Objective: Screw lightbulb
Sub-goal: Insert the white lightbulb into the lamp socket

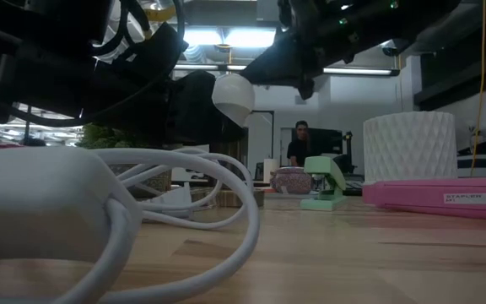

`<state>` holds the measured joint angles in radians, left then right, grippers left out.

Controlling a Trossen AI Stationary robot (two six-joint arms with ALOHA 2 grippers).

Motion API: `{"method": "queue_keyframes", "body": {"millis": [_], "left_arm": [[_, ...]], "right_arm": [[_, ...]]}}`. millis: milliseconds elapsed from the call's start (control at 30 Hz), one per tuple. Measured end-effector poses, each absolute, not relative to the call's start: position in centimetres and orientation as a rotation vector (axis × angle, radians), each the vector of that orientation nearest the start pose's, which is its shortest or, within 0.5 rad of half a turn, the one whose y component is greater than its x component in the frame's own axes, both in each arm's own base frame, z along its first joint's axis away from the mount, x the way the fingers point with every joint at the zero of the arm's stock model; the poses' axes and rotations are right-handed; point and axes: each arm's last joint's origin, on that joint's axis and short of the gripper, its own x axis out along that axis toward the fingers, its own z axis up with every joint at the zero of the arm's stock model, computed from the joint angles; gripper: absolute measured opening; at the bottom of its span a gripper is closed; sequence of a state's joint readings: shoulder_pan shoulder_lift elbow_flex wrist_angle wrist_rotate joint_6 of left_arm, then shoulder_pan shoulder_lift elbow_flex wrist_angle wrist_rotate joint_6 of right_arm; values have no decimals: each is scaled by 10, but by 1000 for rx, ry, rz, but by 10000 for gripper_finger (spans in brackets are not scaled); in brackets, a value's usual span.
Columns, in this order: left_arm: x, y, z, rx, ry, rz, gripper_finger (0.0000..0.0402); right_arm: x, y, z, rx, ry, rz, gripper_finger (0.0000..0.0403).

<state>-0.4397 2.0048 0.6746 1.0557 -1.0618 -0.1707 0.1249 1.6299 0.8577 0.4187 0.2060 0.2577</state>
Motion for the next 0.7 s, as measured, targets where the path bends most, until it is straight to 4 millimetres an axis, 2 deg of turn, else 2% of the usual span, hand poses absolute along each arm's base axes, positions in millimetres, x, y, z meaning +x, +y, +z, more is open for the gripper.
{"method": "queue_keyframes", "body": {"millis": [700], "left_arm": [[306, -116, 98, 94, 166, 658, 246]], "right_arm": [[343, 38, 200, 207, 357, -96, 17]]}}
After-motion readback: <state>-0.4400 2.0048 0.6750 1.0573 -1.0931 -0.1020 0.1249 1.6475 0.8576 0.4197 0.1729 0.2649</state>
